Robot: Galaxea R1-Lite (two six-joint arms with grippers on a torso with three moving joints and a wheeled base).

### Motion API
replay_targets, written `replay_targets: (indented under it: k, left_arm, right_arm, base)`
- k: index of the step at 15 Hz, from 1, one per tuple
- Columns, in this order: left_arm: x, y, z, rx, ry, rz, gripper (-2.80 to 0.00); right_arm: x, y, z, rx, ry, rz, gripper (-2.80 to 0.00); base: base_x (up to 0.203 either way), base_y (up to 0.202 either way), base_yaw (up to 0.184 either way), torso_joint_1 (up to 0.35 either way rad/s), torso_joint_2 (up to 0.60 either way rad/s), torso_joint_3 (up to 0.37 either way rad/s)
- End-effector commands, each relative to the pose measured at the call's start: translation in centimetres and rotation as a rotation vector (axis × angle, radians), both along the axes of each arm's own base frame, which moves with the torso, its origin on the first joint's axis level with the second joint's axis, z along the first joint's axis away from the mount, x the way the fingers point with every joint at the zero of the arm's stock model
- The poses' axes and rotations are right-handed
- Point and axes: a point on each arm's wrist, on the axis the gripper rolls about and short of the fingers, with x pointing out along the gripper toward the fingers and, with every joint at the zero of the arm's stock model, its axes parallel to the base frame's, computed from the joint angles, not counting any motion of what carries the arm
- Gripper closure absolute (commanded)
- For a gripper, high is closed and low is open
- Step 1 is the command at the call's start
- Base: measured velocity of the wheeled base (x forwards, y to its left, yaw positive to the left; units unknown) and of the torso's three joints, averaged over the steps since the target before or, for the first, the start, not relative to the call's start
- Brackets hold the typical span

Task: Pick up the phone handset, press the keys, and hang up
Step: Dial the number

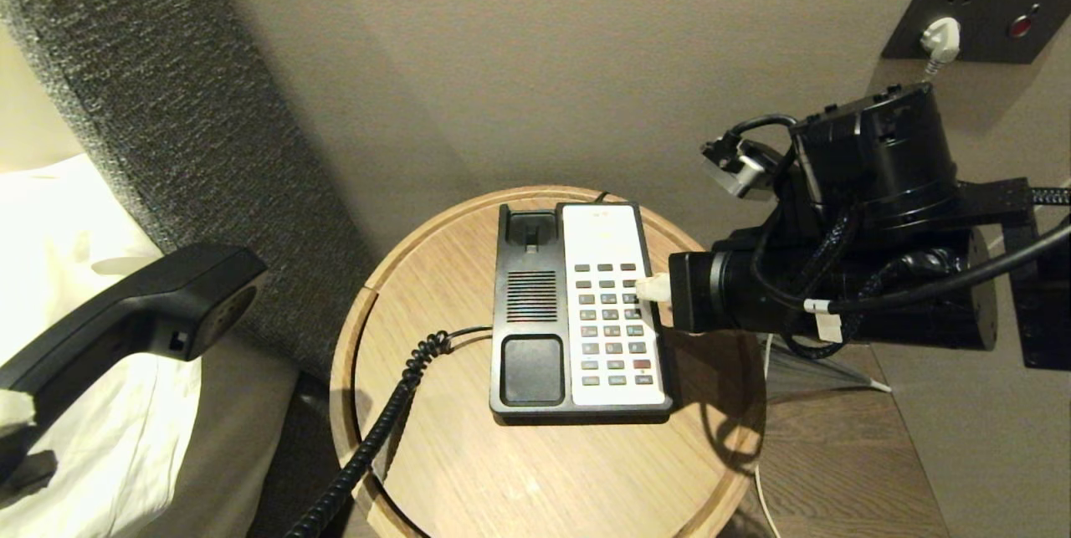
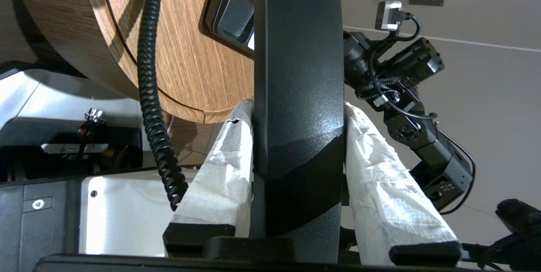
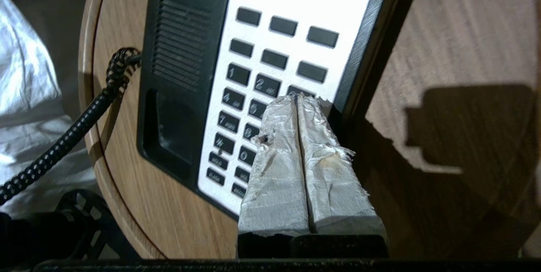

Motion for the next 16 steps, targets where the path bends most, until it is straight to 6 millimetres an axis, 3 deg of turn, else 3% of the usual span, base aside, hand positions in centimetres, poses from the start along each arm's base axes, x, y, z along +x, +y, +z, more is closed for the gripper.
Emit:
replay_targets:
  k: [1, 16]
  left_arm:
    - [0.0, 0.0, -0.1, -0.004, 0.008, 0.000, 0.00]
    - [-0.1, 0.0, -0.3, 0.000, 0.012, 0.001, 0.00]
  right_arm:
    - [-0.6, 0.0, -0.2, -0.003, 0.007, 0.008, 0.00]
    - [-0.2, 0.6, -1.3, -0.031, 0.029, 0.014, 0.00]
  base:
    - [0.000, 0.000, 0.000, 0.000, 0.00, 0.000]
    - [0.000, 0.000, 0.000, 0.000, 0.00, 0.000]
